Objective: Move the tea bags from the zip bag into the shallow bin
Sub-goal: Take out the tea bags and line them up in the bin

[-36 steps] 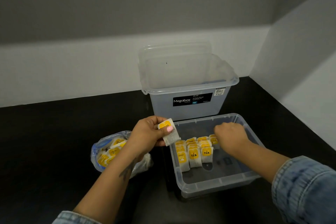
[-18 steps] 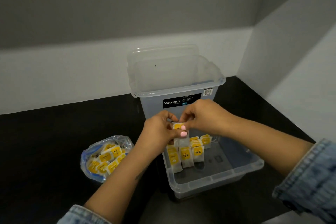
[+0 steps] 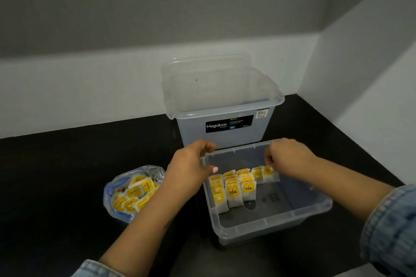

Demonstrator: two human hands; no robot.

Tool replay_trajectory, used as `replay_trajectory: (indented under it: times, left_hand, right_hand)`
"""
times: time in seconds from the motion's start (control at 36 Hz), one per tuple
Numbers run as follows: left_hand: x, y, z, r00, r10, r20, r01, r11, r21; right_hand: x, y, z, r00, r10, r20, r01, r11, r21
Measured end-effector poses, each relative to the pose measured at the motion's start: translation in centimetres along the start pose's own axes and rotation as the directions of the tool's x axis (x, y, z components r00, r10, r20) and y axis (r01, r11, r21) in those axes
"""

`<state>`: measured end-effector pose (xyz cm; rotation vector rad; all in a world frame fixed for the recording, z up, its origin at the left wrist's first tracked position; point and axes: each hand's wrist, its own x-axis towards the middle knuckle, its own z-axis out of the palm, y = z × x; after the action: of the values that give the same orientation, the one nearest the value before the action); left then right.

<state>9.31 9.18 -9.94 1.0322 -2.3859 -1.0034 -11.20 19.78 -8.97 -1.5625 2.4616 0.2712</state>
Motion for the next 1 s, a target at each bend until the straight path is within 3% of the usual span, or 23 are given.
replay_trajectory:
  times: [0.28,0.42,0.67,0.86,1.0]
  left_hand:
    - [-0.4,-0.7,0.2,0.999,-0.039,0.036,0.036,0.995,0.091]
    - [-0.5,-0.8,0.0,0.998,-0.052,0.039,0.049,0.997,0.062]
    - [-0.4,-2.2,-2.2,0.998,-0.059,-0.025,0.059,0.998,0.0]
    - [-0.8,-5.2,-6.5,0.985,-0.159,-0.066,0.163,0.985,0.057]
    - [-1.1,-7.5,-7.9,0.955,-0.294,-0.028,0.295,0.946,0.132]
  right_hand:
    - [1.9,-1.2,3.8,0.999,0.053,0.009,-0.052,0.998,-0.029]
    - [2.1,-1.2,4.1,0.997,0.043,-0.063,-0.048,0.996,-0.079]
    - [1.9,-1.1,4.5,0.998,0.028,-0.062,-0.039,0.981,-0.189]
    - [1.0,-2.0,2.1,0.993,0.075,-0.09,-0.097,0.959,-0.267]
    - [-0.1,-4.6,-1.4,0.983,0.024,-0.183,-0.055,0.985,-0.162]
